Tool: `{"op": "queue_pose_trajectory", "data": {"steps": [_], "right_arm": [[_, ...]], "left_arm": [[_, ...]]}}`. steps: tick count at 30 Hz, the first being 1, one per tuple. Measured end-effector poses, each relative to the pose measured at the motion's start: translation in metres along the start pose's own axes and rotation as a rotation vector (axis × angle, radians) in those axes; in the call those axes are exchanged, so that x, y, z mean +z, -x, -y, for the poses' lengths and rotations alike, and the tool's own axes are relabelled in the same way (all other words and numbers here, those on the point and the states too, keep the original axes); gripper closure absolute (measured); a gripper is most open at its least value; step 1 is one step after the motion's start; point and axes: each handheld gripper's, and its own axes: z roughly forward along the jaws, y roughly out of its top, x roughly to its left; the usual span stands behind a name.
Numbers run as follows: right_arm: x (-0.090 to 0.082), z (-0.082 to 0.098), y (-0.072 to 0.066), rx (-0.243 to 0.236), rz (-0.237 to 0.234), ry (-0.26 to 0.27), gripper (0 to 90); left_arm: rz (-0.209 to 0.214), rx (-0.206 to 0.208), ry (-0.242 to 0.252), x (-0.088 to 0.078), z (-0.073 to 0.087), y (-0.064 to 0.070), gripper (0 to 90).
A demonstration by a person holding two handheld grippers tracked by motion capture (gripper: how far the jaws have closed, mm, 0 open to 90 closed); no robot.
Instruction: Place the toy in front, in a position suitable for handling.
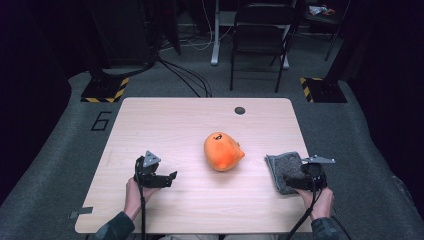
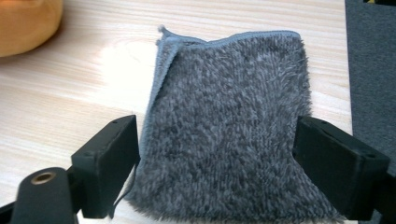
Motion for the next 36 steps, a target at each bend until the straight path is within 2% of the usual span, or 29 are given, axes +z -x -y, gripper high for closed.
{"op": "queue_pose_trajectory", "data": {"steps": [3, 7, 10, 15, 17, 19, 20, 21, 22, 24, 25, 26, 27, 28, 29, 30, 31, 33, 36], "right_arm": [[-0.001, -0.001, -0.001, -0.007, -0.002, 0.004, 13.5], [0.0, 0.0, -0.001, -0.015, 0.006, -0.004, 13.7], [0.001, 0.001, 0.001, -0.013, 0.008, -0.007, 13.8], [0.001, 0.0, 0.002, -0.004, 0.002, -0.006, 13.8], [0.001, 0.0, 0.003, 0.006, 0.002, -0.006, 13.8], [0.003, 0.001, 0.004, -0.001, 0.0, -0.01, 13.8], [0.003, 0.001, 0.004, 0.007, -0.002, -0.017, 13.8], [0.004, 0.001, 0.004, -0.001, -0.001, -0.016, 13.8], [0.003, 0.001, 0.004, 0.01, 0.002, -0.02, 13.8], [0.003, 0.001, 0.006, 0.0, 0.0, -0.012, 13.8], [0.004, 0.001, 0.007, -0.003, -0.004, -0.009, 13.8], [0.003, 0.001, 0.006, -0.003, -0.002, -0.015, 13.8], [0.003, 0.001, 0.006, -0.003, -0.002, -0.015, 13.8], [0.003, 0.001, 0.006, 0.0, -0.005, -0.019, 13.9], [0.003, 0.001, 0.006, 0.0, -0.005, -0.019, 13.9], [0.004, 0.001, 0.006, -0.006, -0.004, -0.019, 14.1], [0.004, 0.001, 0.006, -0.006, -0.004, -0.019, 14.1], [0.004, 0.0, 0.006, -0.011, -0.003, -0.015, 14.3], [0.005, -0.001, 0.005, -0.007, -0.005, -0.021, 14.5]], "left_arm": [[0.013, -0.017, 0.047, 0.008, -0.02, 0.015, 12.1], [0.024, -0.004, 0.06, 0.021, -0.049, 0.034, 12.2], [0.042, -0.022, 0.075, 0.033, -0.069, 0.046, 12.3], [0.033, -0.011, 0.058, 0.056, -0.104, 0.065, 12.3], [0.039, -0.019, 0.05, 0.064, -0.117, 0.072, 12.3], [0.027, -0.022, 0.046, 0.073, -0.128, 0.08, 12.3], [0.028, -0.024, 0.027, 0.077, -0.132, 0.084, 12.3], [0.016, -0.029, 0.018, 0.083, -0.135, 0.087, 12.3], [-0.001, -0.022, -0.005, 0.087, -0.137, 0.089, 12.3], [-0.039, -0.008, -0.062, 0.099, -0.137, 0.093, 14.2], [-0.046, -0.019, -0.087, 0.106, -0.135, 0.093, 14.4], [-0.029, -0.043, -0.117, 0.112, -0.131, 0.091, 15.3], [-0.033, -0.067, -0.127, 0.118, -0.126, 0.089, 15.3], [-0.052, -0.064, -0.121, 0.122, -0.121, 0.088, 22.4], [-0.057, -0.057, -0.128, 0.123, -0.117, 0.087, 22.4], [-0.06, -0.064, -0.12, 0.124, -0.113, 0.085, 31.9], [-0.056, -0.056, -0.109, 0.124, -0.109, 0.084, 31.9], [-0.03, -0.055, -0.099, 0.121, -0.107, 0.082, 42.9], [0.002, -0.014, -0.077, 0.118, -0.107, 0.08, 57.3]]}}
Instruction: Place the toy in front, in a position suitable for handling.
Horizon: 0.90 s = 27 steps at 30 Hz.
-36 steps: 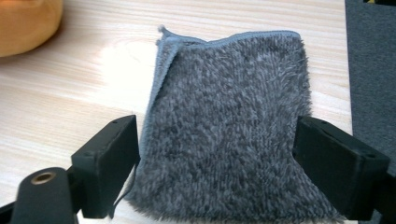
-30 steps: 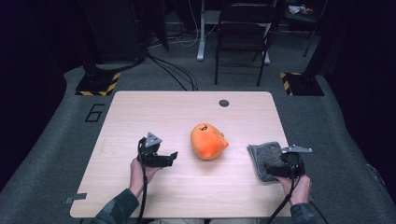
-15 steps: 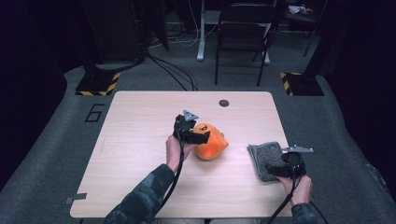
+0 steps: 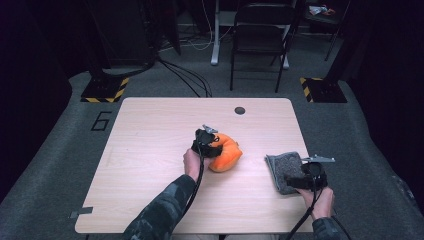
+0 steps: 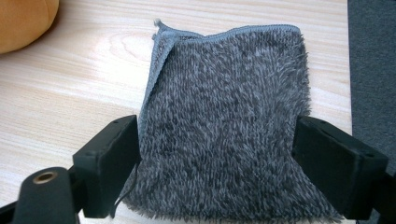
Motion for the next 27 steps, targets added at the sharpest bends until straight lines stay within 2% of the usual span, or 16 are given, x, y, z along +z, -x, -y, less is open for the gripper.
{"op": "queue_pose_trajectory", "data": {"steps": [2, 5, 6, 8, 9, 10, 12, 13, 14, 15, 18, 19, 22, 23, 26, 27], "right_arm": [[-0.001, 0.0, -0.001, 0.007, 0.001, -0.003, 14.5], [-0.001, -0.001, 0.0, -0.003, -0.001, 0.004, 14.6], [-0.001, -0.001, 0.0, -0.004, -0.001, 0.003, 14.6], [-0.001, -0.001, 0.001, -0.006, 0.0, 0.004, 14.6], [-0.001, -0.001, 0.002, -0.001, 0.0, 0.004, 14.6], [-0.001, 0.0, 0.004, -0.007, -0.002, 0.008, 14.6], [-0.002, -0.001, 0.005, -0.004, 0.001, 0.011, 14.5], [-0.002, -0.001, 0.005, -0.003, 0.002, 0.011, 14.5], [-0.002, -0.001, 0.005, -0.003, 0.002, 0.011, 14.5], [-0.003, -0.001, 0.004, 0.0, 0.0, 0.011, 14.5], [-0.001, -0.002, 0.001, -0.001, -0.001, 0.004, 14.4], [0.0, -0.002, 0.001, -0.016, -0.003, 0.005, 14.4], [0.001, -0.002, -0.002, -0.01, -0.003, -0.005, 14.4], [0.003, -0.002, -0.003, -0.023, -0.003, -0.008, 14.4], [0.005, -0.001, -0.004, -0.034, -0.007, -0.01, 14.4], [0.005, -0.001, -0.003, -0.036, -0.006, -0.012, 14.4]], "left_arm": [[0.032, 0.008, 0.025, -0.002, 0.0, -0.001, 59.5], [0.09, 0.066, 0.047, -0.01, -0.003, -0.006, 63.8], [0.125, 0.092, 0.067, -0.013, -0.005, -0.007, 64.2], [0.123, 0.155, 0.069, -0.022, -0.01, -0.009, 64.3], [0.146, 0.191, 0.068, -0.027, -0.013, -0.01, 64.3], [0.146, 0.217, 0.064, -0.032, -0.016, -0.012, 64.3], [0.202, 0.293, 0.073, -0.042, -0.023, -0.018, 64.1], [0.216, 0.314, 0.066, -0.047, -0.027, -0.021, 64.0], [0.249, 0.341, 0.061, -0.051, -0.031, -0.024, 64.0], [0.271, 0.393, 0.056, -0.054, -0.035, -0.026, 63.7], [0.313, 0.488, 0.025, -0.06, -0.042, -0.029, 63.2], [0.33, 0.506, 0.009, -0.06, -0.044, -0.031, 63.0], [0.394, 0.543, -0.017, -0.055, -0.044, -0.032, 62.6], [0.417, 0.566, -0.033, -0.052, -0.044, -0.032, 61.7], [0.486, 0.599, -0.074, -0.042, -0.043, -0.027, 60.2], [0.506, 0.624, -0.09, -0.039, -0.043, -0.025, 59.9]]}}
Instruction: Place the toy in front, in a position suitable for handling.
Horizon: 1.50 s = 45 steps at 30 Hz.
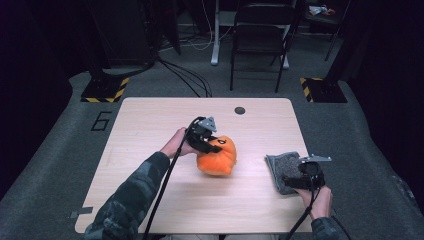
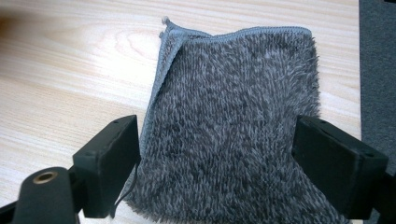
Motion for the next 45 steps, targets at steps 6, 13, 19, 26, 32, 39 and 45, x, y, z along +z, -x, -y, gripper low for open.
{"op": "queue_pose_trajectory", "data": {"steps": [6, 13, 19, 26, 32, 39, 45], "right_arm": [[0.001, 0.001, -0.001, 0.001, 0.0, -0.007, 14.3], [0.003, 0.0, -0.004, -0.03, -0.003, -0.011, 14.2], [-0.001, -0.004, -0.008, -0.053, -0.018, 0.008, 13.8], [-0.005, -0.015, -0.017, -0.089, -0.085, 0.035, 10.9], [-0.007, -0.027, -0.031, -0.148, -0.141, 0.069, 7.8], [-0.006, -0.043, -0.061, -0.264, -0.209, 0.08, 4.3], [0.001, -0.053, -0.08, -0.364, -0.248, 0.091, 4.5]], "left_arm": [[0.061, -0.051, -0.017, 0.036, 0.009, -0.002, 57.3], [0.049, -0.096, 0.019, 0.034, 0.009, -0.004, 36.5], [0.006, -0.127, 0.095, 0.015, 0.011, -0.002, 15.5], [-0.121, -0.211, 0.194, -0.027, 0.029, 0.012, 12.1], [-0.22, -0.244, 0.196, -0.051, 0.068, 0.041, 11.7], [-0.329, -0.386, 0.177, -0.064, 0.114, 0.06, 5.5], [-0.354, -0.483, 0.154, -0.049, 0.145, 0.067, 2.6]]}}
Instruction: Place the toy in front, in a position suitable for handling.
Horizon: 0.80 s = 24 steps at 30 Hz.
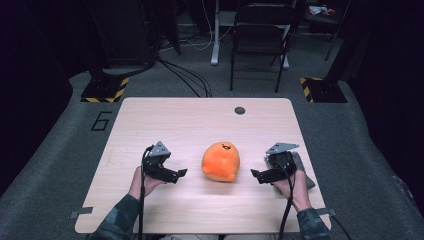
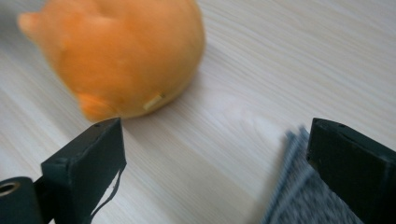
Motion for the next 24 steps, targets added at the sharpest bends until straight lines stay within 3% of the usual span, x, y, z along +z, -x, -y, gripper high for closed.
{"op": "queue_pose_trajectory", "data": {"steps": [3, 7, 13, 17, 21, 24], "right_arm": [[0.009, -0.01, -0.005, -0.026, -0.018, 0.003, 4.4], [0.021, -0.026, -0.011, -0.061, -0.029, -0.007, 3.8], [0.039, -0.052, -0.02, -0.182, -0.079, -0.023, 3.5], [0.052, -0.067, -0.029, -0.23, -0.103, -0.049, 3.9], [0.068, -0.073, -0.035, -0.265, -0.111, -0.084, 10.4], [0.08, -0.072, -0.035, -0.269, -0.156, -0.138, 19.5]], "left_arm": [[-0.034, 0.023, -0.032, 0.003, 0.009, 0.0, 0.0], [-0.028, 0.016, -0.04, 0.007, 0.012, -0.003, 0.0], [-0.022, 0.022, -0.048, 0.011, 0.015, -0.002, 0.0], [-0.026, 0.026, -0.051, 0.014, 0.017, -0.003, 0.0], [-0.022, 0.034, -0.059, 0.014, 0.017, -0.003, 0.0], [-0.026, 0.036, -0.061, 0.014, 0.017, -0.004, 0.0]]}}
